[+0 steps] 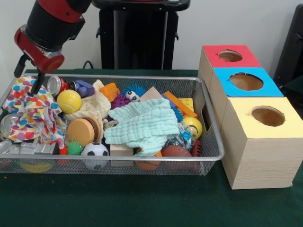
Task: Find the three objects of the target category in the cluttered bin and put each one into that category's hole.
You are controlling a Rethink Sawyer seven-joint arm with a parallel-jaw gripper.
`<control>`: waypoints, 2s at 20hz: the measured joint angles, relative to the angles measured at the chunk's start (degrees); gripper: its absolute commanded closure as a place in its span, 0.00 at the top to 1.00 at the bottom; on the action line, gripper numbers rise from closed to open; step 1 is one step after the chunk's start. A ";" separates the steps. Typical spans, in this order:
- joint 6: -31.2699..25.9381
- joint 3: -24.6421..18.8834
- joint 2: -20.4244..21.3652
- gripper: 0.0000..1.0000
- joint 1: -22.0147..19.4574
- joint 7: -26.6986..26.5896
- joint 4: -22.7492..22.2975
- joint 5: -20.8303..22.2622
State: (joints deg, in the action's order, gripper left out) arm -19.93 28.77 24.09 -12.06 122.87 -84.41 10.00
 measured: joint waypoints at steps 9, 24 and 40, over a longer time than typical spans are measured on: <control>6.03 -5.01 0.93 1.00 -5.40 0.00 -5.60 -1.06; -0.73 -5.74 1.83 1.00 -5.61 0.00 -6.84 -2.42; 5.57 -5.53 -3.89 1.00 -6.60 0.00 -6.16 -2.46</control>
State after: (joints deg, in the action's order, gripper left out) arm -14.35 23.24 20.20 -18.66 122.87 -90.56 7.54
